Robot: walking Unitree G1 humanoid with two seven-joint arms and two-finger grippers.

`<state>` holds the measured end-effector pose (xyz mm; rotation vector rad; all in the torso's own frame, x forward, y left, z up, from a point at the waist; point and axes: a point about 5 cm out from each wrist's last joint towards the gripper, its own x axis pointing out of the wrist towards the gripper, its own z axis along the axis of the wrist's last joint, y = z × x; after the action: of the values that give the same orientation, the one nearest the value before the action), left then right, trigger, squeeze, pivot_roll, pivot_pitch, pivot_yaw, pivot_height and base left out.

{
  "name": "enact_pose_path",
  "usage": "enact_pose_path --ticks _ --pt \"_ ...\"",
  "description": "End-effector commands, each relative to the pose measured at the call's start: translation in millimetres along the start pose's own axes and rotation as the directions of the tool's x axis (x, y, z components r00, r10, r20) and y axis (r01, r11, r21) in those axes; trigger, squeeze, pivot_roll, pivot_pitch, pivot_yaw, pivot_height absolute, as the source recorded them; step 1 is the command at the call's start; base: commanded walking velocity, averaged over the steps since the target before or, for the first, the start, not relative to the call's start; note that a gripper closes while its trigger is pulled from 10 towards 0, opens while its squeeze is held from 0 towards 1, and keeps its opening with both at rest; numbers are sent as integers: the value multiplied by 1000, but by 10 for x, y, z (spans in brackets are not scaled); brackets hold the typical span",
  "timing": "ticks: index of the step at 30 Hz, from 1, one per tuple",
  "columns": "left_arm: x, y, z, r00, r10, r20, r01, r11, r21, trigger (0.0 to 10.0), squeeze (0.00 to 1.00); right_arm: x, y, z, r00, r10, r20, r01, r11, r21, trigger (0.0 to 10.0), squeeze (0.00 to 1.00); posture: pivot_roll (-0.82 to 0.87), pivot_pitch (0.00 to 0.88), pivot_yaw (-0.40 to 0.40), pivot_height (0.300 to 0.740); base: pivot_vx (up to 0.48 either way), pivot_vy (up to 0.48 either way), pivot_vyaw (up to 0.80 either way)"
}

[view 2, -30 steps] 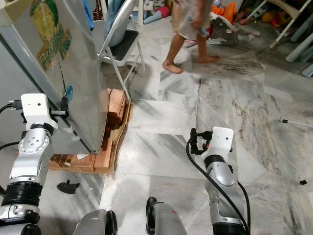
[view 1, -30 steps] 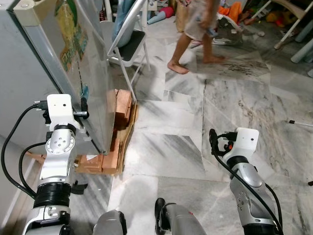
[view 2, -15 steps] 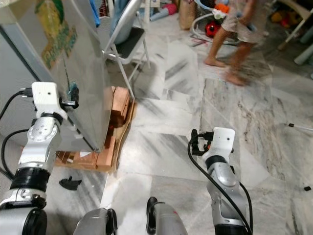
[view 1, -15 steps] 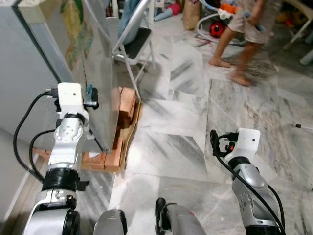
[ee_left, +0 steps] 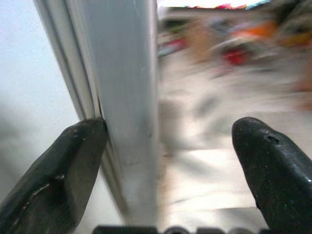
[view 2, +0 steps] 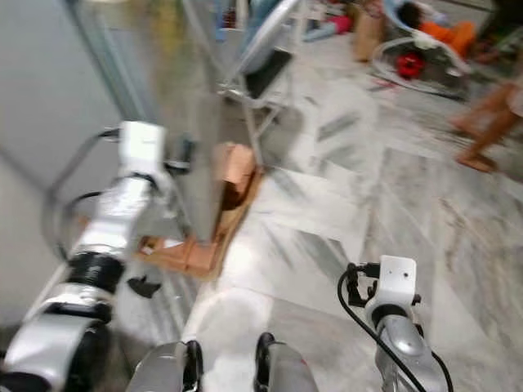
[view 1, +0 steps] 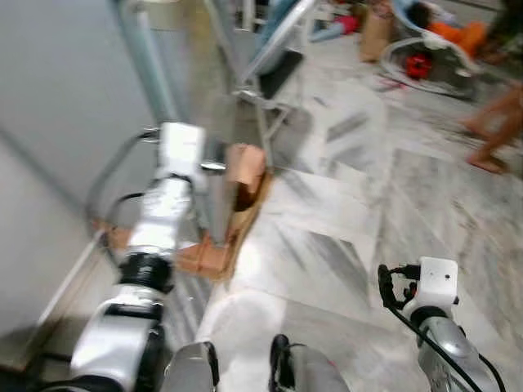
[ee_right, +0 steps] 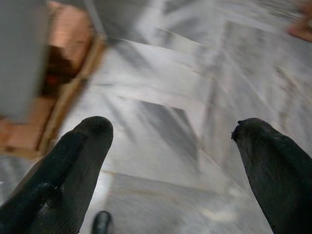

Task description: Restocking fridge

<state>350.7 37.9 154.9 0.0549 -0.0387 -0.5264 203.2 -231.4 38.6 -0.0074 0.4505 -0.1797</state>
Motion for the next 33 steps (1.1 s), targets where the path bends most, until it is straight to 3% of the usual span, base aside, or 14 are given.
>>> enact_pose_path --ticks 1,2,5,8,10,11,12,13,14,17,21,22,26,33 --pt "144 -742 591 927 -328 182 322 945 62 10000 0 13 25 -5 1000 10 -1 -10 1000 -8 10000 0 -75 139 -42 740 0 0 0" --pt "129 -955 686 894 -392 217 391 919 48 10000 0 29 48 18 1000 19 11 -18 1000 -19 10000 0 -80 132 -40 740 0 0 0" --pt "111 -1132 758 861 -447 244 451 892 43 10000 0 46 73 37 999 28 19 -27 999 -26 10000 0 -82 125 -38 740 0 0 0" --pt "143 -1032 712 874 -424 237 420 905 69 10000 0 62 92 50 999 31 21 -31 999 -13 10000 0 -77 121 -36 740 0 0 0" --pt "158 -790 649 910 -350 221 349 936 42 10000 0 70 100 55 999 40 27 -40 999 5 10000 0 -70 118 -38 740 0 0 0" --pt "158 -790 649 910 -350 221 349 936 42 10000 0 70 100 55 999 40 27 -40 999 5 10000 0 -70 118 -38 740 0 0 0" --pt "120 -467 558 942 -273 194 264 962 71 10000 0 83 93 93 998 33 53 -32 999 -21 10000 0 -57 111 -43 740 0 0 0" --pt "89 -343 520 952 -244 184 233 969 76 10000 0 91 98 113 997 34 64 -32 999 -28 10000 0 -57 111 -43 740 0 0 0" --pt "-3 -61 417 975 -161 153 153 986 60 10000 0 115 118 157 996 29 84 -26 999 -37 10000 0 -52 102 -43 740 0 0 0" --pt "-294 414 144 997 -14 80 6 994 109 10000 0 191 250 310 986 78 146 -69 995 -65 10000 0 -51 87 -34 740 199 -223 0" --pt "-447 554 67 998 18 68 -27 992 124 10000 0 203 352 389 973 132 188 -125 991 -53 10000 0 -60 78 -17 740 341 -334 0" --pt "-599 753 19 992 117 51 -123 985 120 10000 0 229 435 501 960 167 224 -162 986 -40 10000 0 -65 79 -29 740 371 -304 0" --pt "-900 1037 -101 959 283 17 -284 954 97 10000 0 306 530 662 949 176 263 -174 984 -29 10000 0 -32 77 -40 740 351 -323 0" --pt "-1214 956 -257 959 281 -40 -273 952 135 10000 0 398 616 671 952 179 249 -182 983 -13 10000 0 5 91 -54 740 330 -345 0"
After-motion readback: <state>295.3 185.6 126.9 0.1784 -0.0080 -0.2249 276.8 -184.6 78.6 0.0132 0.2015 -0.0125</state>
